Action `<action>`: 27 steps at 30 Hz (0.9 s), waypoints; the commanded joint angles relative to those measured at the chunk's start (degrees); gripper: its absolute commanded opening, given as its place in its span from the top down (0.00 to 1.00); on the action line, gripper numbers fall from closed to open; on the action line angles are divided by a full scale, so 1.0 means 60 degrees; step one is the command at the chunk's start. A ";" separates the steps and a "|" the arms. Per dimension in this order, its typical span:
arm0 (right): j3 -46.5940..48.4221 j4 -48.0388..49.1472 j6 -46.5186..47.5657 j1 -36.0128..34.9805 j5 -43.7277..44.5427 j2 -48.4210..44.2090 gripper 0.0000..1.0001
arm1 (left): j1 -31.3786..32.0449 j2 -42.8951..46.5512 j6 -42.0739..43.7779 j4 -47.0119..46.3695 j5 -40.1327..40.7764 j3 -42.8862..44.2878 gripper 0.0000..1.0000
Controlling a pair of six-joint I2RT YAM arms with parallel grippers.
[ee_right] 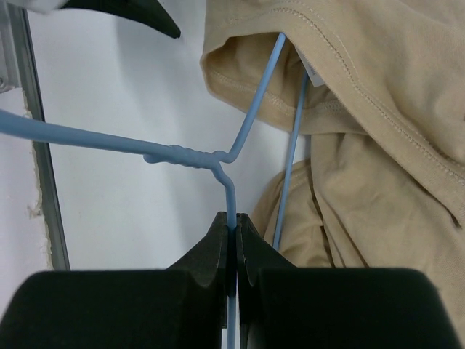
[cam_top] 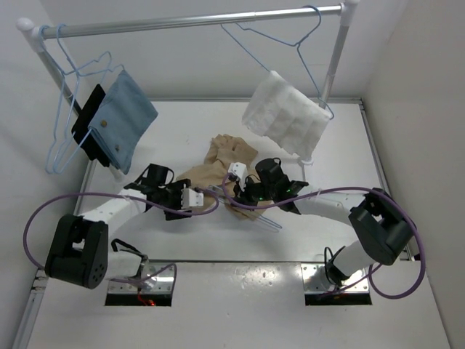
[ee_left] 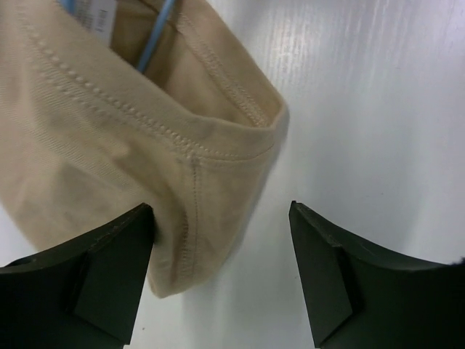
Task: Place the t-shirt on the hanger
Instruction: Place tshirt on hanger
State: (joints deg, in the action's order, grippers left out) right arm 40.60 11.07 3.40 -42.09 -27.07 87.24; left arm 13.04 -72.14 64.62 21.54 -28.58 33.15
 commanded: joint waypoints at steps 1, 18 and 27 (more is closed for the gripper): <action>0.0484 0.0206 -0.0010 -0.0046 -0.0249 -0.0053 1.00 | -0.0034 -0.0223 0.0626 -0.0161 -0.0510 0.0115 0.21; 0.0835 -0.0379 0.0106 -0.0046 -0.0337 0.0035 1.00 | 0.0567 -0.0560 -0.1232 -0.1700 0.0427 0.0158 1.00; 0.1100 -0.2194 0.1365 -0.0046 -0.0162 -0.0272 1.00 | 0.0376 0.0098 -0.1848 0.0173 -0.0157 0.2252 1.00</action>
State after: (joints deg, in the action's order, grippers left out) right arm 45.12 1.98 7.60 -42.09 -27.40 87.18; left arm 15.99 -74.35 55.72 19.31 -25.34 42.54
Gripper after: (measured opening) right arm 0.013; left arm 0.027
